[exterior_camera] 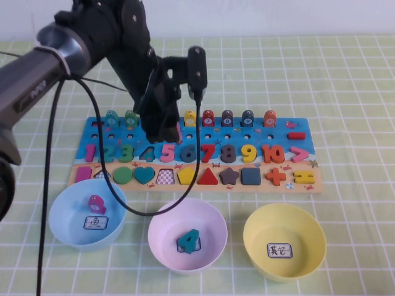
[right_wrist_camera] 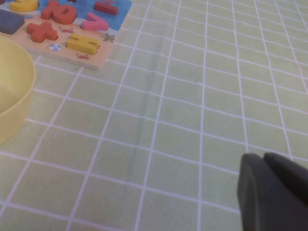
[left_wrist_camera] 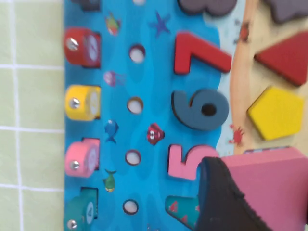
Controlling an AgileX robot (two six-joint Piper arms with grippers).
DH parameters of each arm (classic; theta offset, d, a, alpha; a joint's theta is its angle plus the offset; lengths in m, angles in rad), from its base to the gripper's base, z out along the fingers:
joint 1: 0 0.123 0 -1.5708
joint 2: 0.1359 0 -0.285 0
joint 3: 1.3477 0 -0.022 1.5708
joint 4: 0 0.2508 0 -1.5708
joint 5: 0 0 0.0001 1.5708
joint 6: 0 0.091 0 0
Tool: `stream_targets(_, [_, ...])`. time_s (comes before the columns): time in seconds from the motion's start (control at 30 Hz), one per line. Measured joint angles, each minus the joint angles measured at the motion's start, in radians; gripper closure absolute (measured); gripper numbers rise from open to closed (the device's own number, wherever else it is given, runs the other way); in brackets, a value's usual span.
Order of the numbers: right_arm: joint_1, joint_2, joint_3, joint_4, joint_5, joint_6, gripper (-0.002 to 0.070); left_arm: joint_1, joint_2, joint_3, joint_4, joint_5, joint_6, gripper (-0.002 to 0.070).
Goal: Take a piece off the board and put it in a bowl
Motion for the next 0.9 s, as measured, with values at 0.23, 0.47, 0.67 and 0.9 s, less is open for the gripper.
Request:
stream_targets(0.23, [0.0,0.0,0.0,0.0,0.0,0.0,0.0694,-0.004,-0.07,-0.002,-0.105,0.012,-0.015,0.0386])
stream_targets(0.47, [0.0,0.0,0.0,0.0,0.0,0.0,0.0694,-0.109,-0.093,-0.006,-0.158,0.014,-0.02,0.0386])
stream_targets(0.67, [0.0,0.0,0.0,0.0,0.0,0.0,0.0694,-0.232,-0.093,-0.008,-0.164,0.015,-0.031,0.0386])
stream_targets(0.9, [0.0,0.0,0.0,0.0,0.0,0.0,0.0694,-0.35,-0.093,-0.008,-0.142,0.017,-0.102,0.0386])
